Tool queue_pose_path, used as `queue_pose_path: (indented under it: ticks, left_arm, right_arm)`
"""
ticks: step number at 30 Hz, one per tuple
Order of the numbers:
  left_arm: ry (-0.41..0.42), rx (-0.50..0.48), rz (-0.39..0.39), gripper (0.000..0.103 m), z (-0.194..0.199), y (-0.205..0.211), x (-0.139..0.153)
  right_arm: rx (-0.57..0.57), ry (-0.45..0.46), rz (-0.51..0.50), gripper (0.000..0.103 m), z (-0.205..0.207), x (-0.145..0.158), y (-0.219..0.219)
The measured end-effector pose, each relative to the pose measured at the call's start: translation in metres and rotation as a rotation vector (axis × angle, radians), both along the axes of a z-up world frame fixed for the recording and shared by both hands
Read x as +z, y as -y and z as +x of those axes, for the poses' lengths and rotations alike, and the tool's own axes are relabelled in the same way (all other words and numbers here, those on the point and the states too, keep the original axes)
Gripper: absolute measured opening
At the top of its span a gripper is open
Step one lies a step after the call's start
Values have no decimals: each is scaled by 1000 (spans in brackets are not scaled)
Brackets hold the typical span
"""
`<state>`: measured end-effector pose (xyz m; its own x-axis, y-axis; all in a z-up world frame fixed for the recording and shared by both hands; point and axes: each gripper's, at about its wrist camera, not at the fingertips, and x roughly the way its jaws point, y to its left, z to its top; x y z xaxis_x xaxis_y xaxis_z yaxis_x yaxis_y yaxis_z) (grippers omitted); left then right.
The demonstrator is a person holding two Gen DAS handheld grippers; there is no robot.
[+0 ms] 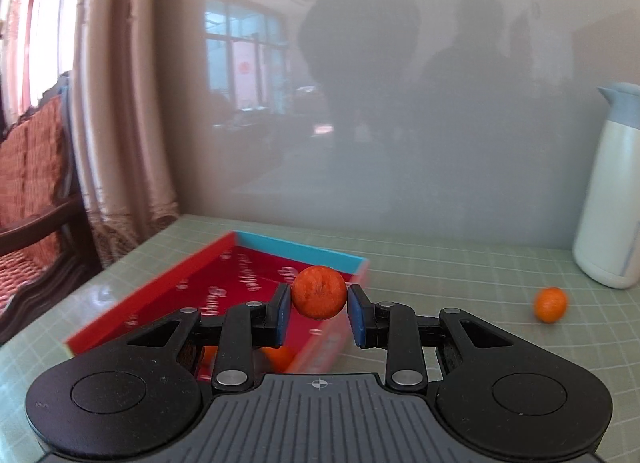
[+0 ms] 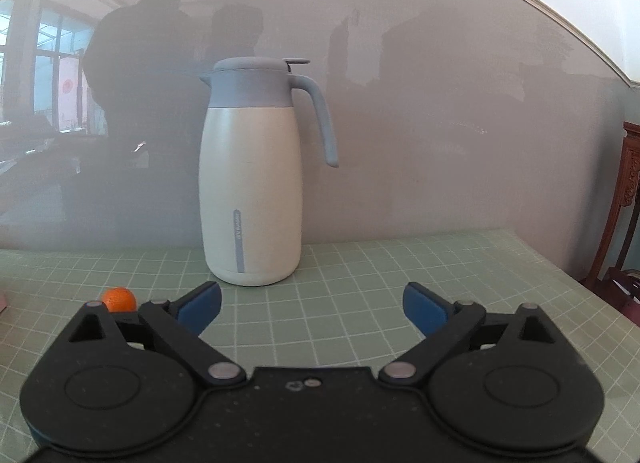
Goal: Organize fruits
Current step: 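Lift the orange piece with the left gripper toward the box, then lower the orange piece into the box and open the left gripper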
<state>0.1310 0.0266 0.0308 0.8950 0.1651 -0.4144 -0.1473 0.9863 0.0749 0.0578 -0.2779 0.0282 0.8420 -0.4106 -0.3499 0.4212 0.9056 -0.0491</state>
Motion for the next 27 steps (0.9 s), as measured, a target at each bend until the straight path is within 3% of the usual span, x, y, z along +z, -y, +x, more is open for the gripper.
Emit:
queue_pose_path:
  ticks: [12, 27]
  left_arm:
    - [-50, 208, -9, 31, 5, -93, -11]
    - [-138, 239, -70, 31, 9, -128, -27]
  right_arm:
    - [106, 1, 5, 98, 18, 3, -55]
    - [182, 7, -4, 98, 30, 8, -95]
